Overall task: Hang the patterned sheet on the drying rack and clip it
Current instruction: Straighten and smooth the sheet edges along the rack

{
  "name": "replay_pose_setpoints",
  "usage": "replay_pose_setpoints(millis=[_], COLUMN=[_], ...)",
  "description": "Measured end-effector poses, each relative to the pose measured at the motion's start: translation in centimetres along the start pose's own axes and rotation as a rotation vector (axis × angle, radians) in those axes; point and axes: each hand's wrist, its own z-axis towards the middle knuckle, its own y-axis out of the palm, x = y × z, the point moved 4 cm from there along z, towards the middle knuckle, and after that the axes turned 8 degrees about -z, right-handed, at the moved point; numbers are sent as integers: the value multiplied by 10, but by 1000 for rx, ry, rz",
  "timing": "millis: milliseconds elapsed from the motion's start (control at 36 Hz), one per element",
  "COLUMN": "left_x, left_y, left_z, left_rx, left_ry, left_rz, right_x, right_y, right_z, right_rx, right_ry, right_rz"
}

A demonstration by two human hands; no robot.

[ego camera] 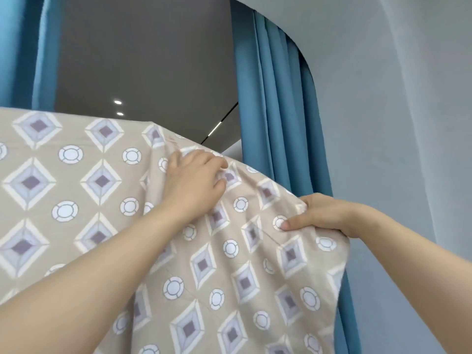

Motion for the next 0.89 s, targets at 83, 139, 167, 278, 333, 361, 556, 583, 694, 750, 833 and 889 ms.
replay_pose_setpoints(millis=[83, 139, 167, 278, 333, 361, 556, 583, 694, 750, 833, 889], left_x=[5, 8, 10, 18, 21, 23, 36, 37, 36, 36, 37, 35], left_y=[6, 7, 7, 6, 8, 9, 19, 19, 20, 21, 26, 29], left_z=[-11, -17, -20, -29, -31, -32, -31, -31, -33, -37, -48, -56], left_rx=[-49, -59, -55, 1, 0, -12, -84, -84, -65, -74, -104, -113], left_ry=[-10, -21, -21, -10, -19, -27, -11, -8, -16, -26, -21, -4], left_rz=[-16, -39, -55, -113, -130, -135, -129, -139, -172, -190, -209, -202], right_x=[8, 12, 14, 23, 28, 29, 49, 49, 52, 55, 70, 77], right_y=[-12, -23, -29, -50, -45, -36, -2, -8, -13, 11, 44, 39], right_z=[-10, -14, -17, -33, -40, -41, -34, -34, -37, -37, -40, -39], right_rx=[150, 306, 396, 749, 662, 505, 237, 366, 470, 234, 104, 357], right_ry=[76, 84, 62, -134, -177, -166, 45, 41, -89, -42, 86, 76], right_rz=[-118, -108, -57, 484, 783, 818, 496, 512, 873, 759, 363, 403])
